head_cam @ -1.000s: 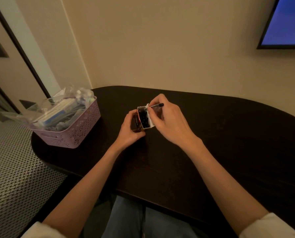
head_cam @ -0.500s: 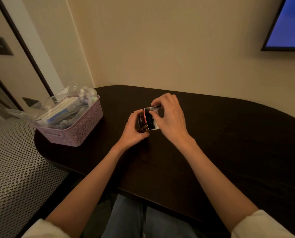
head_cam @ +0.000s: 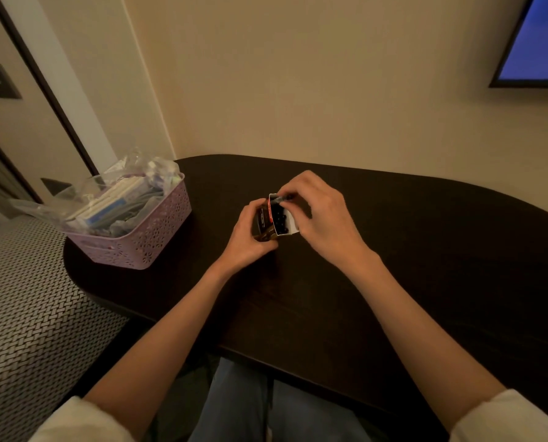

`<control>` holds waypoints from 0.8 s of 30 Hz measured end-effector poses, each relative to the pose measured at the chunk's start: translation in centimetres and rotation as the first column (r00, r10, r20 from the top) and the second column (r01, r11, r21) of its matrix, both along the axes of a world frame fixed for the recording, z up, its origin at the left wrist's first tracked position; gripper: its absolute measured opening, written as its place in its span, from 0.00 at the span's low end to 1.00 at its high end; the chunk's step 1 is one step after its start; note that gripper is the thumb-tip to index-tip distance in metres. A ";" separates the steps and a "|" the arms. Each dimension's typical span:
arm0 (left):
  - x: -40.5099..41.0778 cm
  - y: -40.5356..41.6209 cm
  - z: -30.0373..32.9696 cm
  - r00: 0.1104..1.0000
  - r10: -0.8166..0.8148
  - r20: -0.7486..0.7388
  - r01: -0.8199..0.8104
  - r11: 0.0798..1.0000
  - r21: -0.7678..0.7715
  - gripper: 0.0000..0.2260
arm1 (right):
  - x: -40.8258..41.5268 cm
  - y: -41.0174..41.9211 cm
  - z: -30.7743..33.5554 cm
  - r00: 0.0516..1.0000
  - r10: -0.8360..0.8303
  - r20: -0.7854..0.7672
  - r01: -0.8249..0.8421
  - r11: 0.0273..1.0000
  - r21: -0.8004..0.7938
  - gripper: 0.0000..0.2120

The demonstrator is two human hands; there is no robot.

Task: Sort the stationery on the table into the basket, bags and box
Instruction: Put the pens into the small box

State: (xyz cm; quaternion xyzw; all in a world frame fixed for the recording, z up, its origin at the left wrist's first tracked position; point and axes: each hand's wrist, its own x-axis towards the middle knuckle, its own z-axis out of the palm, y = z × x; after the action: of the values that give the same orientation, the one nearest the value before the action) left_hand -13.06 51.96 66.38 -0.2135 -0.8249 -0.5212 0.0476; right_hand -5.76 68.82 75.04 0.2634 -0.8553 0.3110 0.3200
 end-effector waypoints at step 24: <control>-0.5 0.2 0.1 0.999 -0.005 -0.035 0.002 0.995 -0.100 0.34 | -2.1 0.5 -1.1 0.985 -0.167 -0.031 0.170 0.972 0.162 0.09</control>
State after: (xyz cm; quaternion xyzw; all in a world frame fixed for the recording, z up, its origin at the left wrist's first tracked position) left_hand -13.55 52.13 66.49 -0.2262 -0.8485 -0.4757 0.0507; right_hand -7.84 69.30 73.91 0.2178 -0.8944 0.2092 0.3299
